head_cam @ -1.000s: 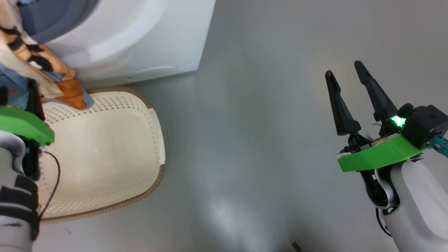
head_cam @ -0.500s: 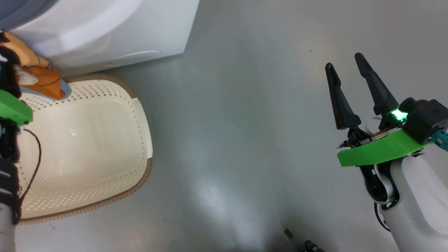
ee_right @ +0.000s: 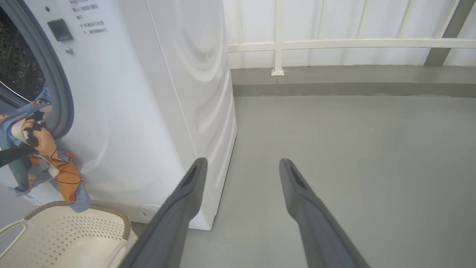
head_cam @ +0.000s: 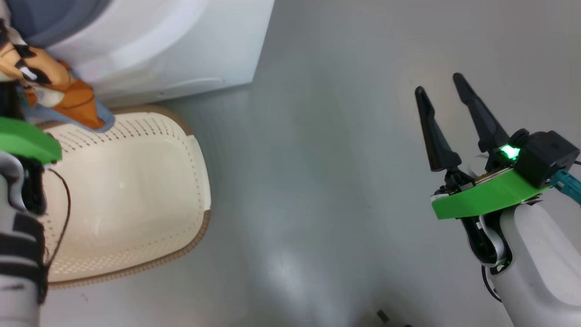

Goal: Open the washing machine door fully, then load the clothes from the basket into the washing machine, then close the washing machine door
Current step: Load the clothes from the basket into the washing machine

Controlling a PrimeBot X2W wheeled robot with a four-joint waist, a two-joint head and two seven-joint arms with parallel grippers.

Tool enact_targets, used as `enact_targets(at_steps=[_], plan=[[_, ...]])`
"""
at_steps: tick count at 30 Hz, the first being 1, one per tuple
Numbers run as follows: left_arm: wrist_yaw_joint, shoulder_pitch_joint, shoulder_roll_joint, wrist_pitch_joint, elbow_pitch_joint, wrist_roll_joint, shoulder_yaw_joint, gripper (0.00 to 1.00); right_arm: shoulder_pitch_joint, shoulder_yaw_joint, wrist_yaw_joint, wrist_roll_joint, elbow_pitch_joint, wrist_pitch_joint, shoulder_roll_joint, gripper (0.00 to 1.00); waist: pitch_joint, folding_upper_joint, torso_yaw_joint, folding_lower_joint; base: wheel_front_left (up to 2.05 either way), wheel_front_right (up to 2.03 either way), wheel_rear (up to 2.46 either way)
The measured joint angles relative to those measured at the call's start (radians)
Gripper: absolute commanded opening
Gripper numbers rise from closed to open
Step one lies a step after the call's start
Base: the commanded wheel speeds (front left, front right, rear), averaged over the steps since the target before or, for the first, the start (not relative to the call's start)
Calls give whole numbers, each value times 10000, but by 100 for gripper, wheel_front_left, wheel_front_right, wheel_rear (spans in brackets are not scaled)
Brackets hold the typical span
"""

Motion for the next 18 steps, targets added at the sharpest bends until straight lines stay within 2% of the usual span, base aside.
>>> enact_targets(at_steps=[8,14,18], plan=[[-102,1908,-303,-69,-2520,2,301,0,372,94,0,2,236,0,-81,100,-966,0,189,-1,0,0,0],[-115,1969,-134,-59,-3701,-10,142,0,464,207,0,4,201,0,-71,100,-1294,0,339,-3,0,0,0],[-115,1381,222,617,-3825,-21,25,0,463,240,0,88,192,0,-35,100,-1137,0,305,-1,0,0,0]])
